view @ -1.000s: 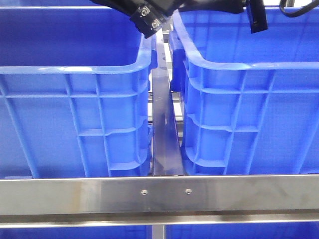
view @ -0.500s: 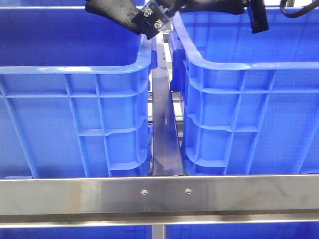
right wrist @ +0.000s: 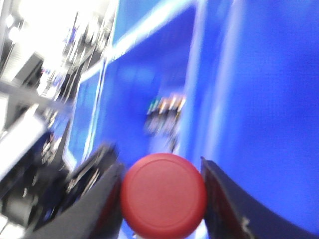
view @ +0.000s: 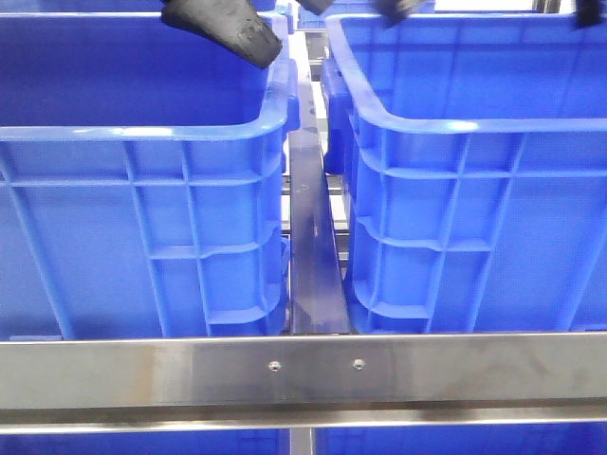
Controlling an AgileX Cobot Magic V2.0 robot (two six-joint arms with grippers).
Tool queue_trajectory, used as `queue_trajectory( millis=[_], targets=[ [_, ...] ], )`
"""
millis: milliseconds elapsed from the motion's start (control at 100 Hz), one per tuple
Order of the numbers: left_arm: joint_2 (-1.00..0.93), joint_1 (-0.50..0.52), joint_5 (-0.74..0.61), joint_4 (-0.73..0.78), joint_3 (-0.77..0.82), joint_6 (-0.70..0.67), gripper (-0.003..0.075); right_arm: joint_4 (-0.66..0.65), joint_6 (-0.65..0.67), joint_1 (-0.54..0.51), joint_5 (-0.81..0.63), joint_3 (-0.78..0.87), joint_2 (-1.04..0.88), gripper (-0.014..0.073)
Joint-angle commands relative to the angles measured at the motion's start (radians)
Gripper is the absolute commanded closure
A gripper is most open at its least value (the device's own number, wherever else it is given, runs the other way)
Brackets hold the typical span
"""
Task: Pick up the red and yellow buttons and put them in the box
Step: 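Carry the red button with the right gripper down into the bin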
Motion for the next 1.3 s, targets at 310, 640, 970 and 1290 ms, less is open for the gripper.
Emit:
queue_trajectory(
  millis=[310, 640, 970, 1290],
  targets=[
    [-0.042, -0.005, 0.033, -0.062, -0.03, -0.006, 0.0083, -0.149, -0.219, -0.097, -0.296, -0.119, -0.033, 0.0334],
    [-0.042, -0.005, 0.042, -0.062, -0.03, -0.006, 0.0083, -0.164, -0.365, -0.097, -0.521, -0.119, 0.009, 0.0334],
    [-0.042, -0.005, 0.042, -0.062, -0.03, -0.006, 0.0083, -0.163, -0.441, -0.097, -0.604, -0.119, 0.1, 0.0334],
    [-0.042, -0.005, 0.042, -0.062, -0.03, -0.006, 0.0083, -0.148, -0.441, -0.095, -0.626, -0.145, 0.203, 0.0334]
  ],
)
